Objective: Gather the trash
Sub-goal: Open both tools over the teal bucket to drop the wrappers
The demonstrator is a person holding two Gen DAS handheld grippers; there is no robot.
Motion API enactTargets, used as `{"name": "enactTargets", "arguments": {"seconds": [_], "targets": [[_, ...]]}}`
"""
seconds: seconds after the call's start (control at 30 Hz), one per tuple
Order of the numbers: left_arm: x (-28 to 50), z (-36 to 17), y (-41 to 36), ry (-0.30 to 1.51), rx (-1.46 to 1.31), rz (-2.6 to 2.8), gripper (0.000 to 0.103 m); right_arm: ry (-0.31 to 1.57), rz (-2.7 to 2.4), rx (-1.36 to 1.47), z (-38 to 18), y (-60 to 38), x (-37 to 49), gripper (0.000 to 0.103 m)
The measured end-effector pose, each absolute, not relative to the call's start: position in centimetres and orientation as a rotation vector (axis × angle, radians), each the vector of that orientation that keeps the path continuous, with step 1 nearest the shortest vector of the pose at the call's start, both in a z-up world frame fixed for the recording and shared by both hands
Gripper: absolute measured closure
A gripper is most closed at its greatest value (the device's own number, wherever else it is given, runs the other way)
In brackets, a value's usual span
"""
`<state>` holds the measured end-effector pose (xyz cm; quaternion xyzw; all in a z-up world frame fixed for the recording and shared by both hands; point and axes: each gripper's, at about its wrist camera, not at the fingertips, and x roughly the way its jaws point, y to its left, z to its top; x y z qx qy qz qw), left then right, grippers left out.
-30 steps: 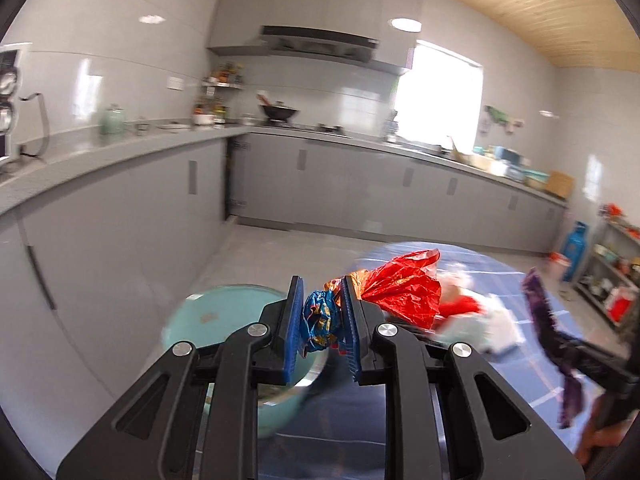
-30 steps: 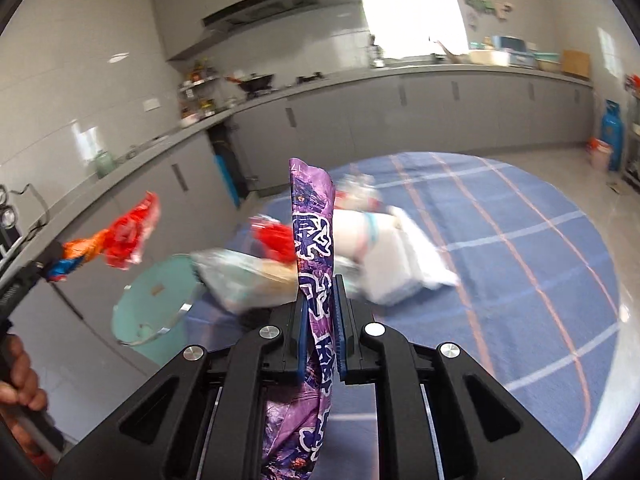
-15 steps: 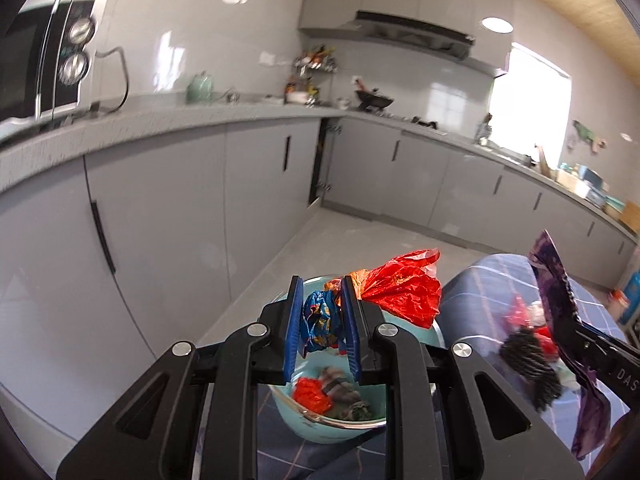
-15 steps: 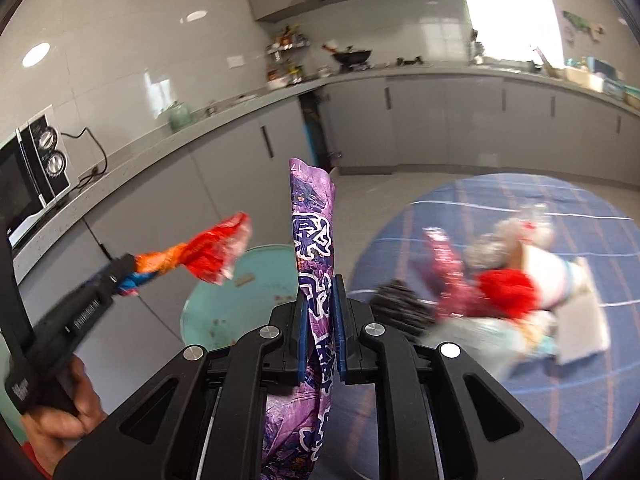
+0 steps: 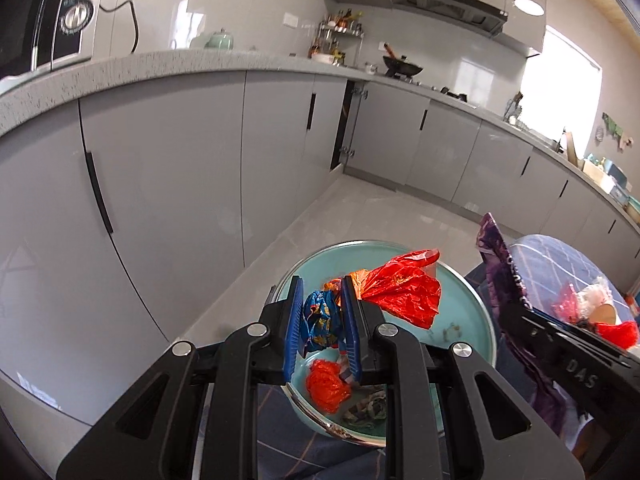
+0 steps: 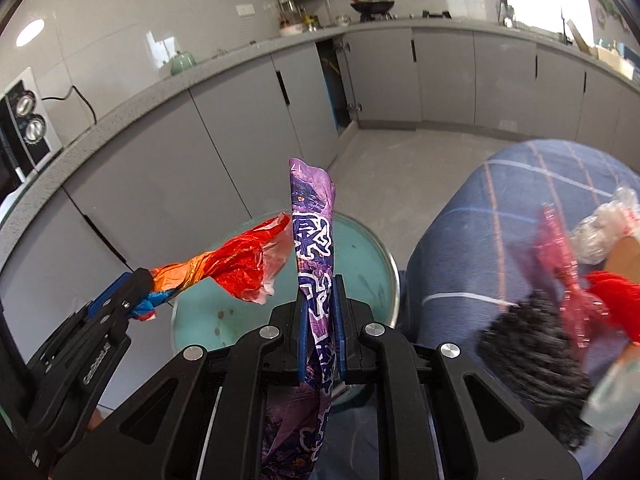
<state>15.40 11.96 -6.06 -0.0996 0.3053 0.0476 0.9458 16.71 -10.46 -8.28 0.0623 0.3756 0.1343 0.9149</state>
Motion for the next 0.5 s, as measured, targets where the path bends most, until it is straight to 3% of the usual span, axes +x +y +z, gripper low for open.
{"name": "enactTargets", "arguments": {"seconds": [0.5], "targets": [[18.1, -9.6, 12.3, 0.711, -0.213, 0.092, 0.083, 0.867, 0.253, 0.108, -12.6, -8.5, 21.2, 0.090]]}}
